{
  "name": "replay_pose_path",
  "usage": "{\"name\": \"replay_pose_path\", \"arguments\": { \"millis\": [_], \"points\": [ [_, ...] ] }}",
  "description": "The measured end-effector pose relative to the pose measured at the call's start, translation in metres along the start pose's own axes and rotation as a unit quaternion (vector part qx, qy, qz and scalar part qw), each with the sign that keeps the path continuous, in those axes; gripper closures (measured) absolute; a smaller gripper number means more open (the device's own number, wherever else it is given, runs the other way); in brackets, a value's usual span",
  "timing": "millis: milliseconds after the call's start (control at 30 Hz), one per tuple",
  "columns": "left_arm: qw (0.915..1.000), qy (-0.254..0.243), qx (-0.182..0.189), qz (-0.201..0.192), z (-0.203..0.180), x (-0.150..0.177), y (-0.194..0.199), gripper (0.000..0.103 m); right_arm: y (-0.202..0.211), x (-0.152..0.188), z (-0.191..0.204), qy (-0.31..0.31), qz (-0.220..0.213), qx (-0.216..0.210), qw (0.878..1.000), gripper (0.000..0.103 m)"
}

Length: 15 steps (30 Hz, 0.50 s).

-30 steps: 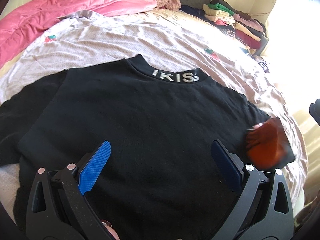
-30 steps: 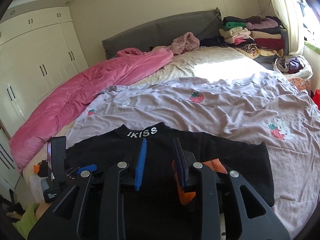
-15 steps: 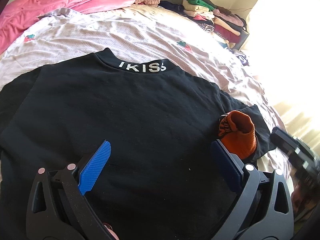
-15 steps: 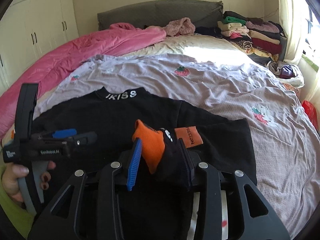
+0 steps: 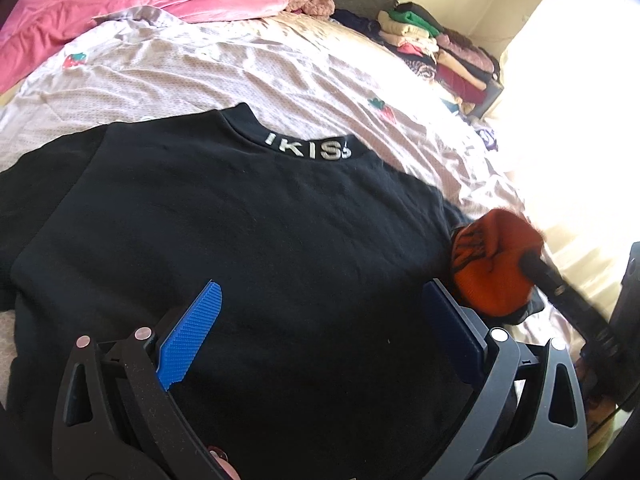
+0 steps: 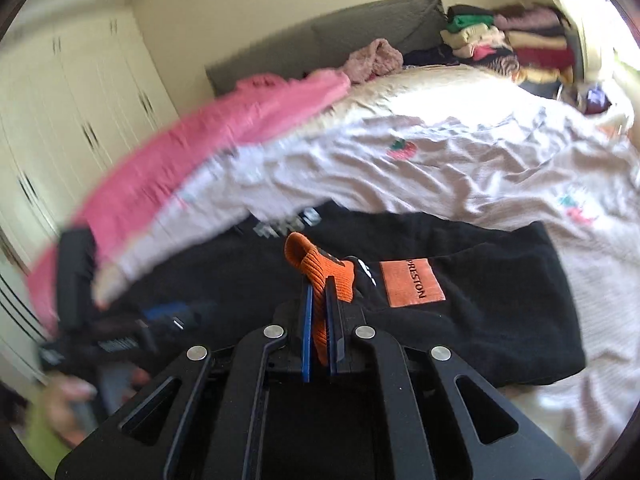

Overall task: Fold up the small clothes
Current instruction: 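Lift the sleeve with the right gripper and carry it across the body toward the collar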

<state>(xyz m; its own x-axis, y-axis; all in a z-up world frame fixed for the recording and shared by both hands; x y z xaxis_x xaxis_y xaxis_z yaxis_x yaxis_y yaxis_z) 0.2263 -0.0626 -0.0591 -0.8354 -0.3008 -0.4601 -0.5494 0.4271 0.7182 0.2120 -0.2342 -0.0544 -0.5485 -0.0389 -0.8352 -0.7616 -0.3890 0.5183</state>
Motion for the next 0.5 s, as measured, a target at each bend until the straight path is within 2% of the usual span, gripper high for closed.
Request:
{"name": "replay_pose_path", "arguments": {
  "millis": [33, 67, 100, 133, 233, 367, 500],
  "points": [
    [1.0, 0.004, 0.003, 0.0, 0.001, -0.001, 0.001, 0.009, 0.002, -0.002, -0.002, -0.019, -0.016, -0.016, 1.0, 0.09],
    [1.0, 0.008, 0.006, 0.0, 0.003, -0.003, 0.002, 0.009, -0.002, -0.002, 0.0, -0.024, -0.014, -0.027, 0.999, 0.082],
    [0.9999, 0.011, 0.007, -0.001, 0.004, -0.003, 0.002, 0.009, -0.009, 0.0, 0.004, -0.018, 0.005, -0.042, 0.999, 0.062],
    [0.9999, 0.014, 0.006, 0.0, 0.006, -0.003, 0.002, 0.009, -0.017, 0.002, 0.01, -0.008, 0.029, -0.052, 0.998, 0.059],
    [0.9998, 0.019, 0.005, 0.002, 0.01, -0.003, 0.001, 0.009, -0.03, 0.016, 0.022, 0.025, 0.076, -0.053, 0.995, 0.059],
    [0.9998, 0.009, 0.012, 0.01, 0.003, 0.002, -0.001, 0.009, -0.013, 0.023, 0.012, 0.006, 0.065, -0.04, 0.997, 0.059],
    [0.9995, -0.015, 0.021, 0.019, -0.014, 0.011, -0.006, 0.009, 0.013, 0.027, -0.005, 0.034, 0.058, 0.041, 0.997, 0.059]
  ]
}}
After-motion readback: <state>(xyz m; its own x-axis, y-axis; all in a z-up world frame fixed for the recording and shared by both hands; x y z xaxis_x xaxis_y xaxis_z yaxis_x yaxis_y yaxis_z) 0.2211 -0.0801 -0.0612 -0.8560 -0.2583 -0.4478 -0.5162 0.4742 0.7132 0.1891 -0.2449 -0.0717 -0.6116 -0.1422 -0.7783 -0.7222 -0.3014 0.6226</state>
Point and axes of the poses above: each gripper's, at about its wrist camera, not at the fingertips, and y roughly against the way its jaws point, z to its left, x to its underside, the point moved 4 cm from there along -y, roughly the way its jaws point, and after that the axes turned 13 degrees about y, right-handed, at the moved point
